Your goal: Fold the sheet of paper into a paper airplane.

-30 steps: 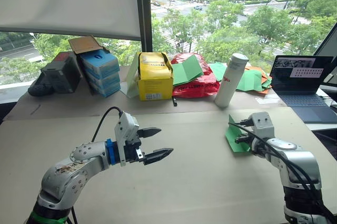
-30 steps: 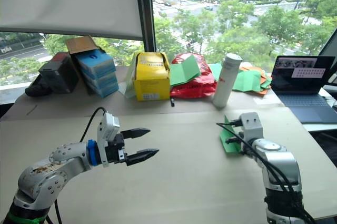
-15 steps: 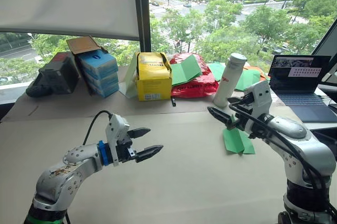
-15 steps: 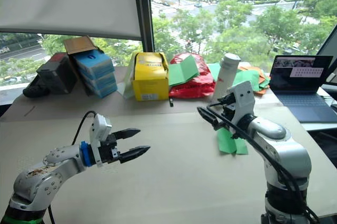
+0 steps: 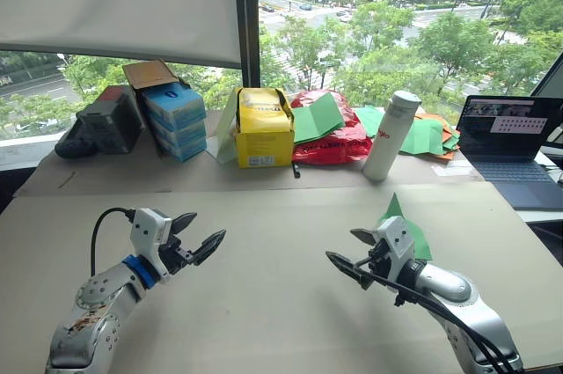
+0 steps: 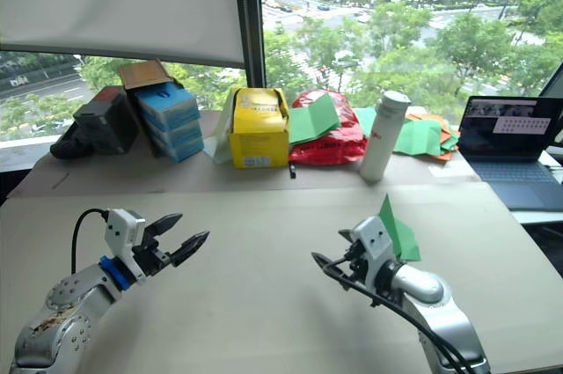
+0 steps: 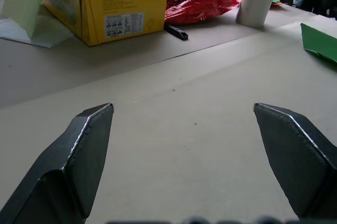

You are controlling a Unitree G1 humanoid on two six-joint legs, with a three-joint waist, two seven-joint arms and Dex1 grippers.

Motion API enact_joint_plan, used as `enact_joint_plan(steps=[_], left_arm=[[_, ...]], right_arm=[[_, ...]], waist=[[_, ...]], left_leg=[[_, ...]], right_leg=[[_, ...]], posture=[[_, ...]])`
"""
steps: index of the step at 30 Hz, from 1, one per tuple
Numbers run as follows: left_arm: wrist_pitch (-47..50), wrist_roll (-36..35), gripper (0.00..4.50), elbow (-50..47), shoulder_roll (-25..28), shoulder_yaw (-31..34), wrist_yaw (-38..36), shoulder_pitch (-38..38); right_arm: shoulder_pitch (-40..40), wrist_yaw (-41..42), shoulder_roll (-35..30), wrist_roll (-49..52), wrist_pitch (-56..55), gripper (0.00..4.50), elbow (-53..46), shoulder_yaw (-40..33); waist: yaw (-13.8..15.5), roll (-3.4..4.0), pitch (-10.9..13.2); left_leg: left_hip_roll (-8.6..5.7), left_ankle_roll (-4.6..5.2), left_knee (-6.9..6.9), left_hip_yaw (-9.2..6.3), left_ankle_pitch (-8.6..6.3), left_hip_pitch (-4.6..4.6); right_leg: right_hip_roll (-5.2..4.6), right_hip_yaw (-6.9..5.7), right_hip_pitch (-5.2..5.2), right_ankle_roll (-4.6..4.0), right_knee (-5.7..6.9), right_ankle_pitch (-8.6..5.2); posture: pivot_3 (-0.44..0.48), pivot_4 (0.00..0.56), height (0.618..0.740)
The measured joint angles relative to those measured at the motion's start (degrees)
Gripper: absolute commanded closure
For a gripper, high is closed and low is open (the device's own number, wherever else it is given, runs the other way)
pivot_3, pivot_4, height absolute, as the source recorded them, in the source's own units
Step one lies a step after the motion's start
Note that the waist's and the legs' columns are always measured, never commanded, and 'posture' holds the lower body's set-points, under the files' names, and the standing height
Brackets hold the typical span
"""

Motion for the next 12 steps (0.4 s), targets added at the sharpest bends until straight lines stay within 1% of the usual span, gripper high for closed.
enact_joint_plan(steps=[12], left_arm=[[0.0,0.05,0.0,0.0,0.01,-0.24,-0.52,-0.38]], right_arm=[[-0.34,-0.16,0.0,-0.06,-1.08,0.06,0.54,-0.07]], waist=[[0.01,0.0,0.0]], left_leg=[[0.0,0.03,-0.01,-0.01,-0.02,0.0]], right_leg=[[-0.1,-0.03,0.0,0.0,0.0,0.0]], posture=[[0.0,0.15,0.74]])
